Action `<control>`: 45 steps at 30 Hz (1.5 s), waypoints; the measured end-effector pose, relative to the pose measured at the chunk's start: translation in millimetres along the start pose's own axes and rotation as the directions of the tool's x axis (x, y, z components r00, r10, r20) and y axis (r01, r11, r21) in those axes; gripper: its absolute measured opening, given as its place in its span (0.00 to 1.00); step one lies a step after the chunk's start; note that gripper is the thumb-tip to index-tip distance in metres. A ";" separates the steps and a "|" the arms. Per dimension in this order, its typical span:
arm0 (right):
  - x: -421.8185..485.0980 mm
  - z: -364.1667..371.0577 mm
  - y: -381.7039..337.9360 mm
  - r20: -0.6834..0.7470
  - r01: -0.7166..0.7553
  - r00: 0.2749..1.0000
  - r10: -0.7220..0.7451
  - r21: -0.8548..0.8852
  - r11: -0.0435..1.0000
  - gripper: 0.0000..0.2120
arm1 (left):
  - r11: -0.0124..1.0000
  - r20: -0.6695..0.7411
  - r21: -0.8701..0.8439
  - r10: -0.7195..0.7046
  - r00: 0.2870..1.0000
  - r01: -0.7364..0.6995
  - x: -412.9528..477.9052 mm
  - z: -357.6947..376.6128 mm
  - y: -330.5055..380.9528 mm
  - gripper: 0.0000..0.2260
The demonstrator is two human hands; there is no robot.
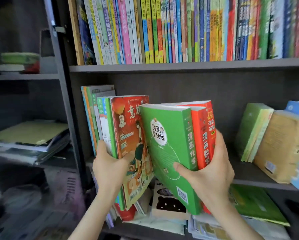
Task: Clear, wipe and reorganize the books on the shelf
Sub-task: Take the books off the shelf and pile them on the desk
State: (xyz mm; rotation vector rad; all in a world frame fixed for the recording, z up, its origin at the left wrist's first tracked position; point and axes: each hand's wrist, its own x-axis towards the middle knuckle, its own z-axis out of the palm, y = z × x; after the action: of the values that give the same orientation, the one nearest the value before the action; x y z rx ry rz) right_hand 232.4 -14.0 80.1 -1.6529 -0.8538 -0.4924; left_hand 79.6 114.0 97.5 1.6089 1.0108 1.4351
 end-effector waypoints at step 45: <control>-517.5 78.4 -313.4 0.904 0.457 0.243 -0.352 0.213 0.863 0.56 | 0.202 0.071 -0.406 -0.965 0.251 0.891 -429.0 -694.7 -237.9 0.20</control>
State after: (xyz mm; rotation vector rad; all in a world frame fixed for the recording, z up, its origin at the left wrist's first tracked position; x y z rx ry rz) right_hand -347.7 -54.7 -104.0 -1.7305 -2.2214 0.1842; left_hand -657.3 -160.9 -225.9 0.2668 1.3693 0.7617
